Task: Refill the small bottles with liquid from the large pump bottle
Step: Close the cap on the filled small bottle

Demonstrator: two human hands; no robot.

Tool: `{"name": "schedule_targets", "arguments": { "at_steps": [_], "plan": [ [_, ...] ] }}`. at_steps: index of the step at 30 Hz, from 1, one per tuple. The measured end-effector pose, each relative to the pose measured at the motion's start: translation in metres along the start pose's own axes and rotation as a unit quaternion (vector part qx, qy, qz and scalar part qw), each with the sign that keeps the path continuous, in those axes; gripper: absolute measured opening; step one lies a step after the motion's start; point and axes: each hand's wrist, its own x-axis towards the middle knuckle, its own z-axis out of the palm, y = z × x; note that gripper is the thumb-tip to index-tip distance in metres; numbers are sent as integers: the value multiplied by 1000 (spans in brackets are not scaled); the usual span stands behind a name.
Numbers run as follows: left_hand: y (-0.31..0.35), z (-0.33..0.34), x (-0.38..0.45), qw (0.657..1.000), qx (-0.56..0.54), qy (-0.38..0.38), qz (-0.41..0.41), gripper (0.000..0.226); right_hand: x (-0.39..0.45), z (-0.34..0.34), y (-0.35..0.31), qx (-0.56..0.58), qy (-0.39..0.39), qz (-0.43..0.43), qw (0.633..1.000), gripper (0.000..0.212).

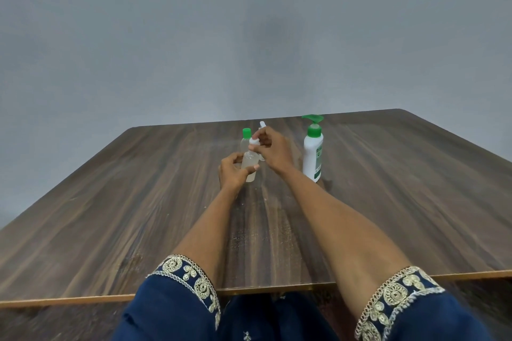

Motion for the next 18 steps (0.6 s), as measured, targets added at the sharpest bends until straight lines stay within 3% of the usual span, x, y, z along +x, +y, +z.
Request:
{"name": "schedule_targets", "arguments": {
  "at_steps": [3,8,15,18],
  "plan": [
    [0,0,0,1000,-3,0,3,43,3,-4,-4,-31,-43,-17,998,15],
    [3,1,5,1000,-3,-1,10,47,6,-11,-9,-37,-36,-19,998,17],
    [-5,8,13,1000,0,-6,29,48,8,-18,-10,-131,-77,-60,987,12],
    [-2,11,15,1000,-4,-5,26,47,10,-21,-10,-188,-119,-83,971,28]
  ]
}}
